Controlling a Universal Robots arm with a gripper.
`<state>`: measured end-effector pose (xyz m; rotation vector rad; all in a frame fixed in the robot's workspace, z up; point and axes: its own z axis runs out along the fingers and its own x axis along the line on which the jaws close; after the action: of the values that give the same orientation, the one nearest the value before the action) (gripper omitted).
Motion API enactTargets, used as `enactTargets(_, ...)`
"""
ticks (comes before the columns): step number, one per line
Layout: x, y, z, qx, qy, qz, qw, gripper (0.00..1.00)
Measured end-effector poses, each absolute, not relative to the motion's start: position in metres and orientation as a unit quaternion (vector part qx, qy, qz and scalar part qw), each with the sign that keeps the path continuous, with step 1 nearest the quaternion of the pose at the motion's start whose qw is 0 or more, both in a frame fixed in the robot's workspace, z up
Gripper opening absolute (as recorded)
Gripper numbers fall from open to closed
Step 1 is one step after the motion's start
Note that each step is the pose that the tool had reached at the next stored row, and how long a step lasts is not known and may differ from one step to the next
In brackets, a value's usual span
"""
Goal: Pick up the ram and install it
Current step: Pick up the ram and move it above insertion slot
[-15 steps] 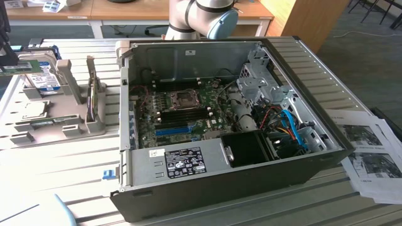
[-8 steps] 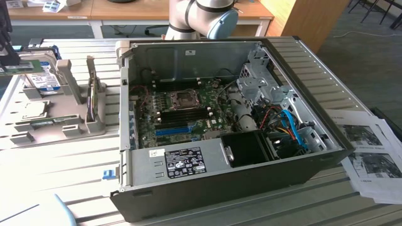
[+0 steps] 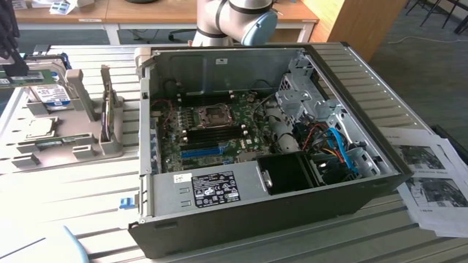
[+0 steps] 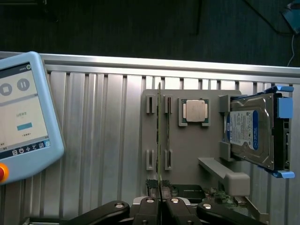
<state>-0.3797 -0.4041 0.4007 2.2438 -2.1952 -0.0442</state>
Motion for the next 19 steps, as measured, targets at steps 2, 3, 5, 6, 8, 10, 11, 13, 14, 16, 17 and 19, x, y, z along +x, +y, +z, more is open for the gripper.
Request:
enactTargets(2,-0.378,-0.404,0.401,0.715,-0.699,-0.014,0.001,0.11)
enactTargets(3,-0.377,-0.404,0.401,0.715,-0.699,-0.014,0.001,0.11)
enactTargets(5,-0.376,-0.404,0.401,0.715,-0.699,-0.014,0.001,0.11)
enactTargets(6,-0.375,-0.404,0.401,0.715,-0.699,-0.014,0.001,0.11)
enactTargets(8,-0.374,-0.404,0.401,0.715,-0.699,-0.014,0.001,0.11)
enactTargets(10,-0.372,-0.404,0.401,0.715,-0.699,-0.014,0.001,0.11)
enactTargets(11,-0.372,-0.404,0.401,0.715,-0.699,-0.014,0.001,0.11)
enactTargets(13,-0.371,-0.404,0.401,0.715,-0.699,-0.014,0.001,0.11)
enactTargets(14,-0.370,-0.404,0.401,0.715,-0.699,-0.014,0.001,0.11)
enactTargets(16,-0.369,-0.404,0.401,0.715,-0.699,-0.014,0.001,0.11)
enactTargets(17,-0.368,-0.404,0.401,0.715,-0.699,-0.014,0.001,0.11)
enactTargets(19,-0.367,-0.404,0.401,0.715,-0.699,-0.014,0.001,0.11)
